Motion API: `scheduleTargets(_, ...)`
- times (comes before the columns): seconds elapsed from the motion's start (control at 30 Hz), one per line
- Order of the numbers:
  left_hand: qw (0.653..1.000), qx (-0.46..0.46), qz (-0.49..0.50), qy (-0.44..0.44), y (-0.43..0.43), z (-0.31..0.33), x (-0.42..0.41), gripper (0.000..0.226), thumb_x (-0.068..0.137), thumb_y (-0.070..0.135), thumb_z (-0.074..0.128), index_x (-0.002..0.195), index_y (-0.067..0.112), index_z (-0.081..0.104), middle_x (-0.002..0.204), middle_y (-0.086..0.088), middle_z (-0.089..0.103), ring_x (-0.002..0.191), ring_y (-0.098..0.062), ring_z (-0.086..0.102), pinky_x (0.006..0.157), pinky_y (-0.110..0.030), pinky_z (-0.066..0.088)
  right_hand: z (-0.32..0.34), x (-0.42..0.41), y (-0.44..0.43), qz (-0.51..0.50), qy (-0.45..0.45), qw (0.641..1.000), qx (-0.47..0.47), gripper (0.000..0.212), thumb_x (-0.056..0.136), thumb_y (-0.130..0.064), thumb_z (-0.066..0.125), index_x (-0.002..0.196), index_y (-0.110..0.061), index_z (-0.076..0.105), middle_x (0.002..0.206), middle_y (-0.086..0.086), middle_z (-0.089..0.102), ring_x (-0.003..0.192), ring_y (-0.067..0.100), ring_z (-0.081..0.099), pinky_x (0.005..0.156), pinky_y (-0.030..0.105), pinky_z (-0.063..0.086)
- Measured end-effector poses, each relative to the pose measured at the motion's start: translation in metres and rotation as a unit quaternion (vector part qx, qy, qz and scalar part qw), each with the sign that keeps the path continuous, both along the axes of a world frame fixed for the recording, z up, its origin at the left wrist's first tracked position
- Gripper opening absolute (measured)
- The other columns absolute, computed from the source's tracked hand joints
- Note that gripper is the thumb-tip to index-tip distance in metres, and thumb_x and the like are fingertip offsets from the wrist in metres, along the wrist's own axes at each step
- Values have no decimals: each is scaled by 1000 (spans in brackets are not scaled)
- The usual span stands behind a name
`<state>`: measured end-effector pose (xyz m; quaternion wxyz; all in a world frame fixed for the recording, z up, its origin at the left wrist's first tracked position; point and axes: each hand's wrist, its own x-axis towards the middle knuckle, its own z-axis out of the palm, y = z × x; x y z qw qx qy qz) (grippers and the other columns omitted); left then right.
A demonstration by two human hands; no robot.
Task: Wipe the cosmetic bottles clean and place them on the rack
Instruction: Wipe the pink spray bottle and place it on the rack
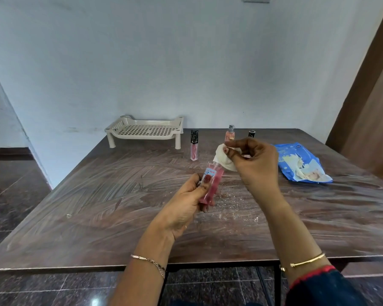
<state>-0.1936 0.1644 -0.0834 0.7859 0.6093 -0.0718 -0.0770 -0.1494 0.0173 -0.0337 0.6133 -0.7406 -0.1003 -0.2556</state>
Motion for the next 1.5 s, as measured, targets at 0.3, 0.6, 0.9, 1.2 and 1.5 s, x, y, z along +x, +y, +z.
scheduleTargets(0.3,973,-226,28,28,-21,-5,-1,49,85,23,52,129,2,50,92,-10,62,74,-16,53,66,-28,40,-19,-28,26,-72,-199,946,-244,19,79,3,67,95,-6,73,90,2,72,81,12,67,75,24,56)
scheduleTargets(0.6,940,-323,45,97,-12,-7,16,41,94,28,47,121,-2,53,107,-19,59,100,-23,59,94,-31,50,-54,-51,30,-58,-212,916,-336,17,77,-3,67,93,-10,67,88,1,67,73,21,61,59,36,52)
scheduleTargets(0.9,968,-246,-2,57,-10,-4,10,36,97,30,42,103,12,72,98,-12,69,81,-20,60,73,-33,45,-23,-24,27,-88,-141,967,-192,24,84,0,62,101,-15,68,99,-8,62,87,2,57,78,21,52)
scheduleTargets(1.2,954,-294,-10,55,-8,-3,16,42,93,39,53,116,5,59,91,-10,63,77,-15,62,83,-28,46,-50,-56,29,-18,-137,967,-215,33,76,8,67,99,-16,71,102,-10,59,97,6,58,82,19,50)
scheduleTargets(1.5,950,-306,14,59,-16,-8,16,34,96,29,48,103,3,69,105,-17,66,95,-23,63,97,-34,44,-39,-53,24,-42,-143,961,-235,31,75,7,66,96,-14,72,99,-5,60,94,10,57,78,23,51)
